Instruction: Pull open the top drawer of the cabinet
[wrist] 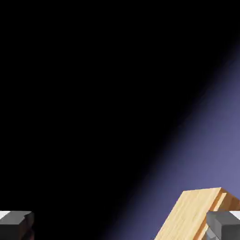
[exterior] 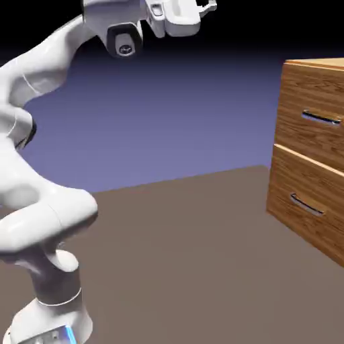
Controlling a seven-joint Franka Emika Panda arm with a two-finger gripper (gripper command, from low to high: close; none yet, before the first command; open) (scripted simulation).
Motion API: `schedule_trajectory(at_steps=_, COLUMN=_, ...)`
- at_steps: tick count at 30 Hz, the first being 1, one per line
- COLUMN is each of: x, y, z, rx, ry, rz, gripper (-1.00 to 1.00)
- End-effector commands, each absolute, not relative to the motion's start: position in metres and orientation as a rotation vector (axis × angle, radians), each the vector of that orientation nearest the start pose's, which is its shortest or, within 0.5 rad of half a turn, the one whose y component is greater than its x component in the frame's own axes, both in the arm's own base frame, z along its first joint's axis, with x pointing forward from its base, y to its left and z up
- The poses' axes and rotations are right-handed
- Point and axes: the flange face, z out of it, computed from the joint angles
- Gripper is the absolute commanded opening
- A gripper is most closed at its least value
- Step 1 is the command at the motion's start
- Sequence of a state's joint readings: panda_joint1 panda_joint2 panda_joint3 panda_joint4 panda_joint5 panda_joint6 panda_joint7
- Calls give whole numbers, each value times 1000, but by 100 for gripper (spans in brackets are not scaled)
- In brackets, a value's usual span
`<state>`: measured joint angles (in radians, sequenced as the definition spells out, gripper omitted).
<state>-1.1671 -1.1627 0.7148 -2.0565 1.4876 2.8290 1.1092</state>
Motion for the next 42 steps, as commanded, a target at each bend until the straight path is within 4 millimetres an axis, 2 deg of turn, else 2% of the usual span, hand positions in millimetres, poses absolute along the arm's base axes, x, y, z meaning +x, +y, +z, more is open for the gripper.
schedule_trajectory(at_steps=1, x=338, y=102, z=823, rx=-765, ry=1266, rz=-1308, gripper=0)
schedule_trajectory(at_steps=5, x=376, y=140, z=809, rx=-737, ry=1223, rz=-1247, gripper=0)
schedule_trajectory(at_steps=8, x=414, y=163, z=790, rx=-731, ry=1207, rz=-1190, gripper=0)
schedule_trajectory(at_steps=12, x=474, y=182, z=751, rx=-733, ry=1211, rz=-1100, gripper=0)
schedule_trajectory(at_steps=15, x=524, y=185, z=712, rx=-734, ry=1234, rz=-1022, gripper=0)
schedule_trajectory(at_steps=18, x=574, y=179, z=666, rx=-729, ry=1274, rz=-935, gripper=0)
schedule_trajectory(at_steps=21, x=624, y=161, z=614, rx=-712, ry=1329, rz=-840, gripper=0)
schedule_trajectory(at_steps=24, x=669, y=133, z=555, rx=-679, ry=1395, rz=-738, gripper=0)
schedule_trajectory(at_steps=27, x=708, y=96, z=490, rx=-625, ry=1470, rz=-630, gripper=0)
schedule_trajectory(at_steps=28, x=713, y=90, z=480, rx=-615, ry=1482, rz=-613, gripper=0)
schedule_trajectory(at_steps=29, x=713, y=89, z=480, rx=-615, ry=1482, rz=-613, gripper=0)
schedule_trajectory(at_steps=38, x=763, y=90, z=480, rx=-615, ry=1482, rz=-613, gripper=0)
schedule_trajectory(at_steps=39, x=763, y=90, z=480, rx=-615, ry=1482, rz=-613, gripper=-100)
schedule_trajectory(at_steps=42, x=754, y=90, z=480, rx=-615, ry=1482, rz=-613, gripper=-100)
